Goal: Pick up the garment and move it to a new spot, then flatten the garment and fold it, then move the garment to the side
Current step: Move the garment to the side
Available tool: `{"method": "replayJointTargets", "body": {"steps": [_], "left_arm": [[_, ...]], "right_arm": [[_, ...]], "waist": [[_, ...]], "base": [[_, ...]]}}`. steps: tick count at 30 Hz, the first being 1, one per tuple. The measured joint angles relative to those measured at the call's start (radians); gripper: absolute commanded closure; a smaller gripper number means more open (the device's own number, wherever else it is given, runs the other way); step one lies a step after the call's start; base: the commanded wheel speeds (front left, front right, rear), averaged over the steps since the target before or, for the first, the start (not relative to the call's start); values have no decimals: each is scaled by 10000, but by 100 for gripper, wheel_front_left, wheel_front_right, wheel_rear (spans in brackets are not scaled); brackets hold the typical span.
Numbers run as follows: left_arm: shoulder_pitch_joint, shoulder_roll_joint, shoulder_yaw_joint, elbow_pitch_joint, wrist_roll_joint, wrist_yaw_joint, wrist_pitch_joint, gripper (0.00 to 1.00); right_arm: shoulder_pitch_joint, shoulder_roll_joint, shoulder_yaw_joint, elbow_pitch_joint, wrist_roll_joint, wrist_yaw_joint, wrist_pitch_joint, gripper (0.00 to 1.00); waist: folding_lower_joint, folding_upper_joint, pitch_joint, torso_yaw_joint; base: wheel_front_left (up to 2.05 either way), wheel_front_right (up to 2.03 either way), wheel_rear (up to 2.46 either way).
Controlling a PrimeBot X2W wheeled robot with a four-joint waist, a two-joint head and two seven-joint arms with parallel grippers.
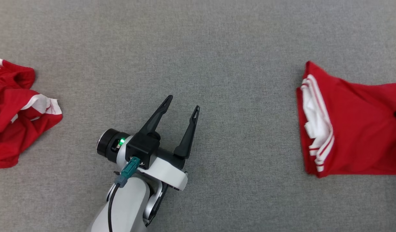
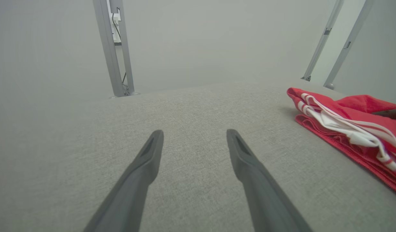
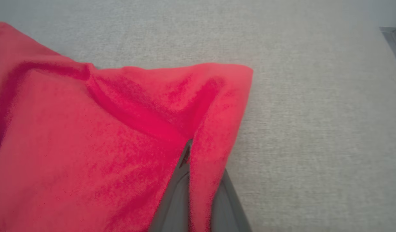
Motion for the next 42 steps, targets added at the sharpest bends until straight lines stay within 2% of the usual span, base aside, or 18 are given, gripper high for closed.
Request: {"method": "replayJointTargets", "body": {"steps": [9,16,19,27,28,29,35,42], "left_arm": [[-977,-2,-848,-345,-297,330,0,0],[-1397,-13,-1172,-441,-295,384,-4,0],[-1445,-36,-1183,-389,-295,374,-31,0],[-1453,-50,-1191,-330,-339,385,-31,0],[-1437,-48,-1191,-314,-345,387,-33,0],[-1417,-46,-1183,-307,-370,430,-31,0],[-1227,-2,-1078,-251,-485,472,-25,0],[-809,-6,-897,-192,-520,491,-17,0]], "right_arm": [[-570,-1411,-215,1139,-178,-4,-867,100],[-1255,-1856,-332,2623,-1035,-4,-1342,100],[-1603,-1831,-320,3448,-1662,-4,-1534,100],[-2348,-1108,-709,4738,-2157,-6,-1739,100],[-2406,-1037,-713,4865,-2326,-6,-1743,56],[-2438,-947,-717,4980,-2403,-8,-1751,0],[-2707,-598,-681,5461,-3097,-19,-1785,0],[-2911,-353,-890,5411,-3741,-19,-1789,0]], "waist": [[0,0,1212,-289],[0,0,1777,-257],[0,0,1862,-158],[0,0,1853,48],[0,0,1833,79],[0,0,1801,105],[0,0,1486,183],[0,0,814,129]], "base": [[0,0,0],[0,0,0],[0,0,0],[0,0,0],[0,0,0],[0,0,0],[0,0,0],[0,0,0]]}}
